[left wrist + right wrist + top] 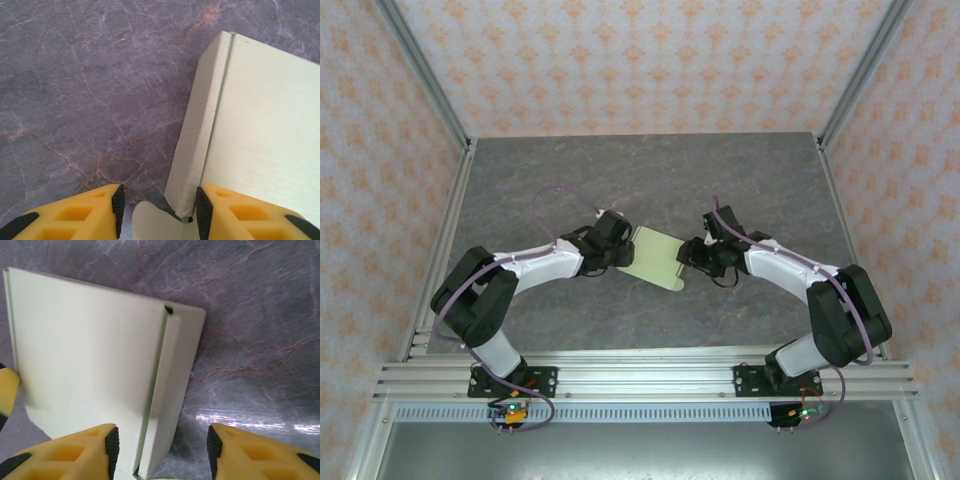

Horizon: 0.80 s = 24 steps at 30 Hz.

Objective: Fold the paper box

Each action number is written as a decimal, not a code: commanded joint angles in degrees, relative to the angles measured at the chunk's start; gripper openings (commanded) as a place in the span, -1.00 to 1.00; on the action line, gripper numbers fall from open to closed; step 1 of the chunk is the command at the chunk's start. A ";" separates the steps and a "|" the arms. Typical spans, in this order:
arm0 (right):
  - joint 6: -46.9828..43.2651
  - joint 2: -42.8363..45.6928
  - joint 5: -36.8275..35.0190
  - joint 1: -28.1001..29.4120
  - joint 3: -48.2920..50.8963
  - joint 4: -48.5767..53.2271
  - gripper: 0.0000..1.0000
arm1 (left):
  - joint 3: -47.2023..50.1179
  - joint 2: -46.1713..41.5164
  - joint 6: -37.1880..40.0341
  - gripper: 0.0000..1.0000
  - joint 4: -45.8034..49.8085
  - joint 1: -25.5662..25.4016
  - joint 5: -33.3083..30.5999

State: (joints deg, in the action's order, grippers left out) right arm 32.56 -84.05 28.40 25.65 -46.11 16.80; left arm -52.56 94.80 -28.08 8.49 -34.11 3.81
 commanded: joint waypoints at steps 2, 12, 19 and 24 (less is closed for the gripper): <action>1.53 -1.00 4.00 -1.52 0.74 -3.25 0.20 | 2.89 1.80 -2.14 -0.14 -3.84 2.39 5.67; 20.54 -1.83 8.88 -3.90 10.32 -25.49 0.52 | 4.42 5.01 -5.33 -0.19 -8.23 6.56 14.80; 27.55 -6.76 8.63 -3.92 13.81 -37.69 0.57 | 4.17 6.25 -4.60 -0.19 -7.87 6.75 14.50; 30.84 -9.56 10.61 -3.80 13.93 -44.30 0.57 | 5.03 7.30 -4.42 -0.27 -9.10 7.47 14.39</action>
State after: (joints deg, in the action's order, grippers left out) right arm 59.68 -90.91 37.56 21.34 -33.23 -20.49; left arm -49.65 98.67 -33.01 -5.28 -27.33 19.14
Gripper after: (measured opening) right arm 0.784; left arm 0.370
